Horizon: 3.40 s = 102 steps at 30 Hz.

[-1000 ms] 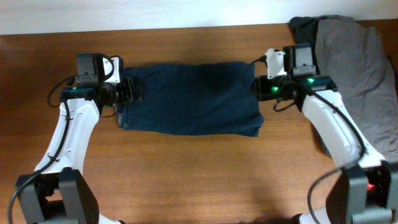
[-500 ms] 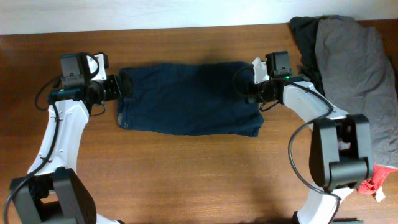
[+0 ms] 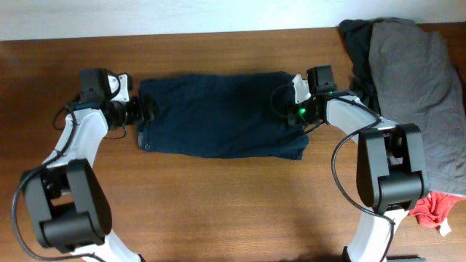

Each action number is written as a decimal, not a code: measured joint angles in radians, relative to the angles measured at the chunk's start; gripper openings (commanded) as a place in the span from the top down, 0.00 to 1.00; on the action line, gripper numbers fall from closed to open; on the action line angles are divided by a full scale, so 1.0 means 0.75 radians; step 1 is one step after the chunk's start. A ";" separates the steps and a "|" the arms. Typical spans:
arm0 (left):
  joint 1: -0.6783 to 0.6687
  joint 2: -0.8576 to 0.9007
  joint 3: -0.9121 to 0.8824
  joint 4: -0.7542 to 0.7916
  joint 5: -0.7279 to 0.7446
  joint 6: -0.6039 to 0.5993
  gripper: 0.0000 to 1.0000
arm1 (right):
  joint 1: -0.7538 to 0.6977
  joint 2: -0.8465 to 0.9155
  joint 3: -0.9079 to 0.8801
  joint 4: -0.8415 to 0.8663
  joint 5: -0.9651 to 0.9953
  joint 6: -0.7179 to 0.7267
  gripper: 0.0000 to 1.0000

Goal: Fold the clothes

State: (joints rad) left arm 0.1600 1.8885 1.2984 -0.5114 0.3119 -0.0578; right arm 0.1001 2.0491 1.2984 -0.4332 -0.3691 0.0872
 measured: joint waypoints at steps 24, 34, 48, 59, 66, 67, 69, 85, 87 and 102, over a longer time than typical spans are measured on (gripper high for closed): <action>0.078 0.199 0.003 0.110 0.221 0.163 0.36 | 0.000 0.000 0.000 0.001 0.000 0.009 0.96; 0.011 0.266 0.009 0.131 0.256 0.155 0.99 | 0.000 0.000 0.000 -0.009 0.000 0.010 0.96; 0.086 0.197 0.019 0.016 0.287 0.106 0.99 | 0.000 0.000 0.000 -0.094 -0.082 0.014 0.96; 0.144 -0.106 0.022 -0.114 0.283 0.128 0.99 | 0.000 0.000 0.000 -0.140 -0.289 0.014 0.96; 0.136 -0.107 0.033 -0.133 0.283 0.128 1.00 | 0.000 -0.003 0.002 -0.101 -0.390 0.014 0.96; 0.132 -0.107 0.043 -0.142 0.283 0.129 0.99 | 0.000 -0.004 0.005 -0.094 -0.396 0.015 0.96; 0.114 -0.107 0.087 -0.164 0.283 0.129 0.99 | 0.000 -0.006 0.018 -0.075 -0.398 0.014 0.96; -0.109 -0.107 0.249 -0.179 0.282 0.127 0.99 | 0.026 -0.003 0.028 -0.030 -0.225 0.023 0.96; -0.130 -0.107 0.249 -0.175 0.282 0.121 0.99 | 0.037 0.017 0.028 -0.019 -0.208 0.034 0.96; -0.213 -0.107 0.452 -0.327 0.171 0.080 1.00 | 0.043 0.087 0.054 -0.014 -0.187 0.106 0.96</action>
State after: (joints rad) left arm 0.0006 1.8084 1.6371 -0.7563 0.4400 0.0021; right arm 0.1322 2.1143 1.3392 -0.4435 -0.5091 0.1665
